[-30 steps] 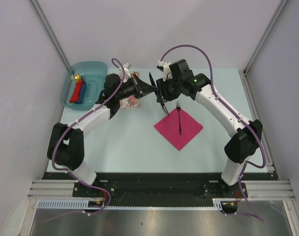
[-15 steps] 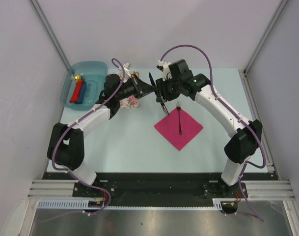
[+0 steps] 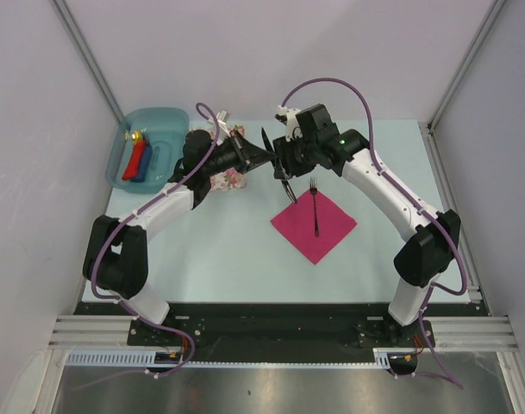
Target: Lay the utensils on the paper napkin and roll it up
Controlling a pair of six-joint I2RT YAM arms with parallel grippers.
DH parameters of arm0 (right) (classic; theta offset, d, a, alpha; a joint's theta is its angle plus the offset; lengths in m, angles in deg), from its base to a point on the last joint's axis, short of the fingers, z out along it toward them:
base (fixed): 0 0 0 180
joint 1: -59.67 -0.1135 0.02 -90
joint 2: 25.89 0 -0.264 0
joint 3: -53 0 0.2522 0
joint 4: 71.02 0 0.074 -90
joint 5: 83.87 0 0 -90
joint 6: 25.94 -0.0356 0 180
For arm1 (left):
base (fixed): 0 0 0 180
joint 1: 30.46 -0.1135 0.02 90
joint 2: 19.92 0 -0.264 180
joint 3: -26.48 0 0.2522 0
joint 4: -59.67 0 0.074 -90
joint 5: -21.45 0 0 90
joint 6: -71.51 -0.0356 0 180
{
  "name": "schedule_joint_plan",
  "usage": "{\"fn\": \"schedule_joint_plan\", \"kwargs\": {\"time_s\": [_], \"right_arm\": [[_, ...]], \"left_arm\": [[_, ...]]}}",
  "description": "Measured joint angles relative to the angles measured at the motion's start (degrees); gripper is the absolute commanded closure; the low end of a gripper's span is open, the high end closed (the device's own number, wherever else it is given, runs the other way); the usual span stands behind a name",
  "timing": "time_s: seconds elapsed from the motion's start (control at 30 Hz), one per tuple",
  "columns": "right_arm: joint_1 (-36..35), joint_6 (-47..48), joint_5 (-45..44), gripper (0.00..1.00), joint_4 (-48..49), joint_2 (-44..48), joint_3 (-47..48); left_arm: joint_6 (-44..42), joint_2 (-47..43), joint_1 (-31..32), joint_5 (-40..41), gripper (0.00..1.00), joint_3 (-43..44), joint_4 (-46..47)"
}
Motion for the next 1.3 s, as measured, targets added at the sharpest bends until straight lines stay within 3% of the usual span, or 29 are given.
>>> {"fn": "schedule_joint_plan", "kwargs": {"time_s": [0.33, 0.47, 0.6, 0.77, 1.1, 1.3], "right_arm": [[0.00, -0.04, -0.63, 0.67, 0.00, 0.00, 0.00], [0.00, 0.00, -0.61, 0.67, 0.00, 0.00, 0.00], [0.00, -0.02, -0.57, 0.60, -0.02, 0.00, 0.00], [0.02, 0.02, -0.52, 0.67, 0.00, 0.00, 0.00], [0.15, 0.02, -0.15, 0.61, 0.00, 0.00, 0.00], [0.15, 0.09, -0.15, 0.64, 0.00, 0.00, 0.00]], "left_arm": [[-0.02, 1.16, 0.00, 0.22, 1.00, 0.00, -0.37], [-0.02, 1.44, 0.00, 0.28, 1.00, 0.00, -0.48], [0.04, 1.51, 0.00, 0.28, 1.00, 0.00, -0.48], [0.20, 1.62, 0.00, 0.26, 1.00, 0.00, -0.44], [1.09, 1.75, 0.00, 0.24, 1.00, 0.00, -0.24], [1.62, 1.81, 0.00, 0.24, 1.00, 0.00, 0.17]]}}
